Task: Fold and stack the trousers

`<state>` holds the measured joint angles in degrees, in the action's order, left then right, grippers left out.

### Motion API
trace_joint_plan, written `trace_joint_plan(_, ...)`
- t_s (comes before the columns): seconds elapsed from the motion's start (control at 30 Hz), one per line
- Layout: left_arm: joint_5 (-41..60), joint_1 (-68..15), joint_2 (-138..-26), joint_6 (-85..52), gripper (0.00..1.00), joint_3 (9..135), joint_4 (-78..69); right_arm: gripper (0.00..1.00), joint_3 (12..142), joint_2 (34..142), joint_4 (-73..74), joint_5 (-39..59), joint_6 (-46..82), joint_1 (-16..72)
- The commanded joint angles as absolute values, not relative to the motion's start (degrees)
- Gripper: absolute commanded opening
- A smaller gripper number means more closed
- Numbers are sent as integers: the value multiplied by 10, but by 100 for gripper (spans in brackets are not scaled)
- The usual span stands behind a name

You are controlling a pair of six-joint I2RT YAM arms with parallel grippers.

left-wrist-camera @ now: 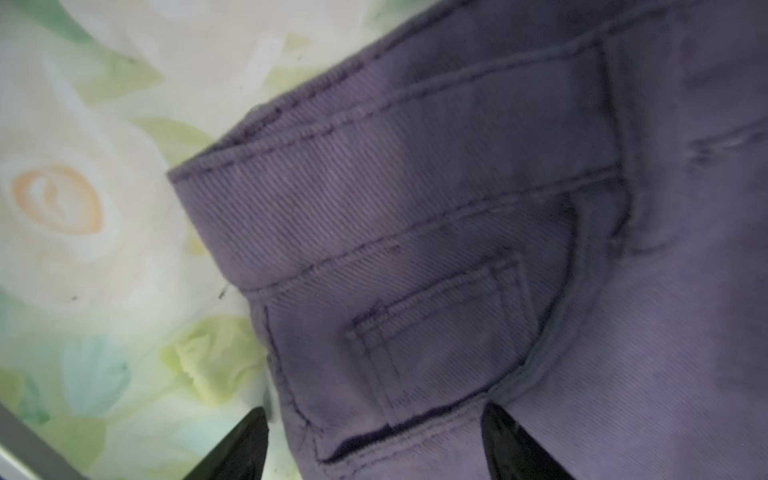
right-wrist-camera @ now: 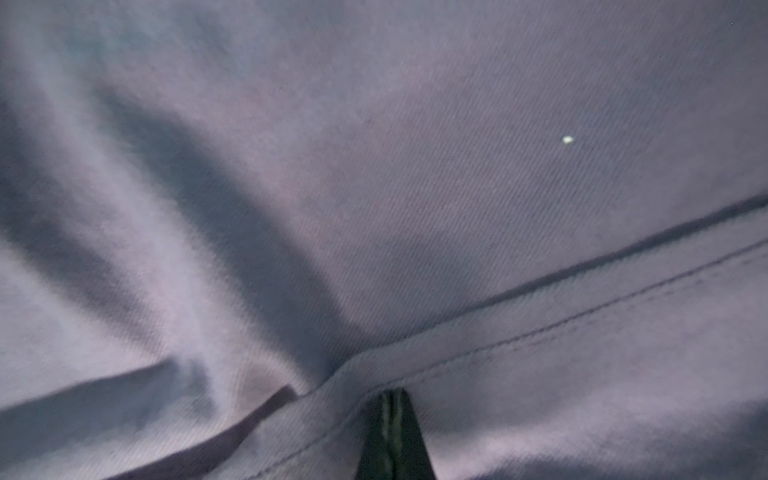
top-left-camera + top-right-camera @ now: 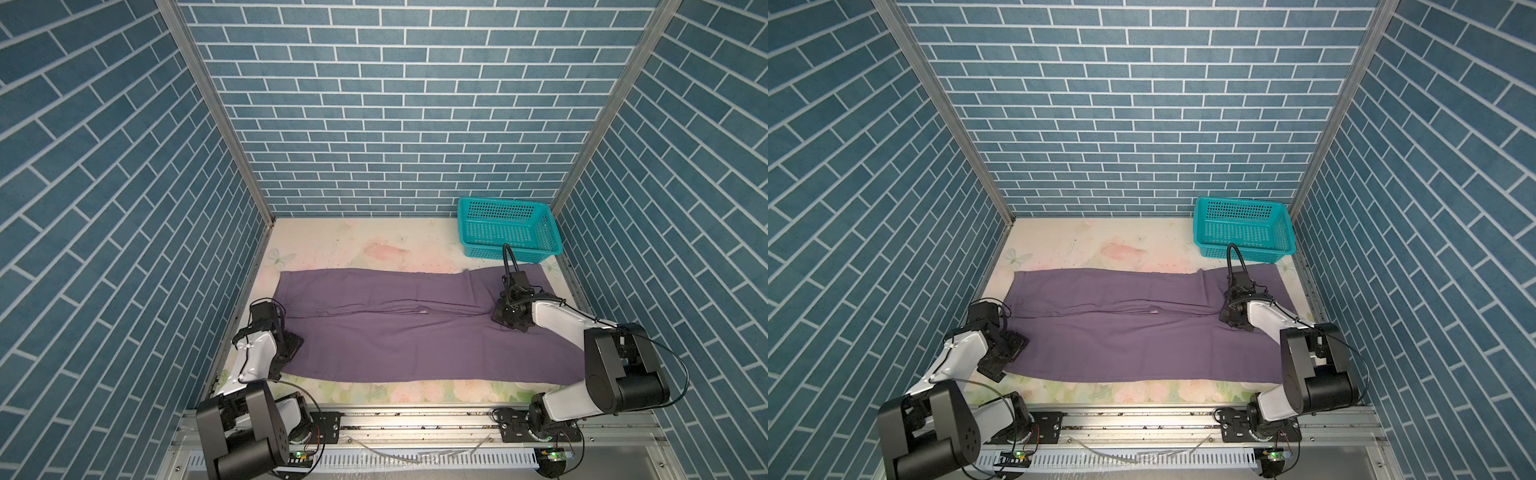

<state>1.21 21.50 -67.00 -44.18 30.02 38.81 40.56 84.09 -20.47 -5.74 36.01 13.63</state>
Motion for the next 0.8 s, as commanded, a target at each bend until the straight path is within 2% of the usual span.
trace_joint_plan(0.0,19,241,-694,-442,82,290,353,0,372,829,-236,-74,381,150)
trace_joint_plan(0.1,30,274,-712,-433,81,287,337,0,361,812,-270,-71,392,153)
trace_joint_plan(0.17,40,301,-720,-422,73,285,329,0,351,798,-291,-70,398,157)
trace_joint_plan(0.2,44,316,-725,-414,62,285,325,0,344,788,-300,-67,402,159)
trace_joint_plan(0.3,55,364,-730,-393,21,291,333,0,324,753,-323,-58,418,162)
trace_joint_plan(0.4,60,415,-719,-373,0,297,350,0,312,728,-334,-46,423,166)
trace_joint_plan(0.77,26,501,-569,-393,0,333,445,0,358,751,-349,-74,406,219)
